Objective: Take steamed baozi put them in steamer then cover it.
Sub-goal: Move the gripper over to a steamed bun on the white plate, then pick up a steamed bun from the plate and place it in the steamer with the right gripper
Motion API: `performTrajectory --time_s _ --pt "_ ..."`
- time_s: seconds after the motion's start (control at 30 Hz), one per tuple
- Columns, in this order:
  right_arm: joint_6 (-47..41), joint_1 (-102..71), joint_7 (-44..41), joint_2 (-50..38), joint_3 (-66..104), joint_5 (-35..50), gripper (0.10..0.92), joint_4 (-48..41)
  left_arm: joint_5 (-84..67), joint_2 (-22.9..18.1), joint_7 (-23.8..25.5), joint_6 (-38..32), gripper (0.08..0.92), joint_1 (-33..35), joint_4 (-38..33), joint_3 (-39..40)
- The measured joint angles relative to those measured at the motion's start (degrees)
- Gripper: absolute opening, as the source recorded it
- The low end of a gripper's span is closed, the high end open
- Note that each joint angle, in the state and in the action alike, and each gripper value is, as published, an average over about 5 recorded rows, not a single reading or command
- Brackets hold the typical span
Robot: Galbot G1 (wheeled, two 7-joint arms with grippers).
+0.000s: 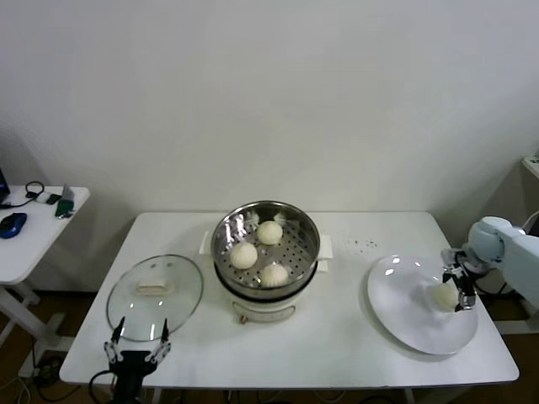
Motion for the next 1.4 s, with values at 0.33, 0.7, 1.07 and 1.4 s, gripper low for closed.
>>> performTrajectory --time_s 0.33,0.7,1.07,1.4 --pt "-0.4 0.1 0.0 0.0 0.4 1.2 0.745 -1.0 0.1 0.0 -0.1 0.1 0.823 -0.5 0.1 0.4" --pt "-2.5 3.5 0.4 -0.5 -2.6 6.7 0.726 0.3 -0.2 0.0 -0.2 -0.3 0.823 -0.4 0.4 0.6" --pt "-6.4 19.7 1.5 2.3 -16.6 21.0 0.721 3.8 -0.8 0.1 -0.2 -1.2 0.823 0.4 0.0 0.8" --pt "-10.6 38.1 3.5 11.1 -31.1 40.4 0.721 7.0 -0.9 1.0 -0.2 -1.5 0.823 0.7 -0.9 2.1"
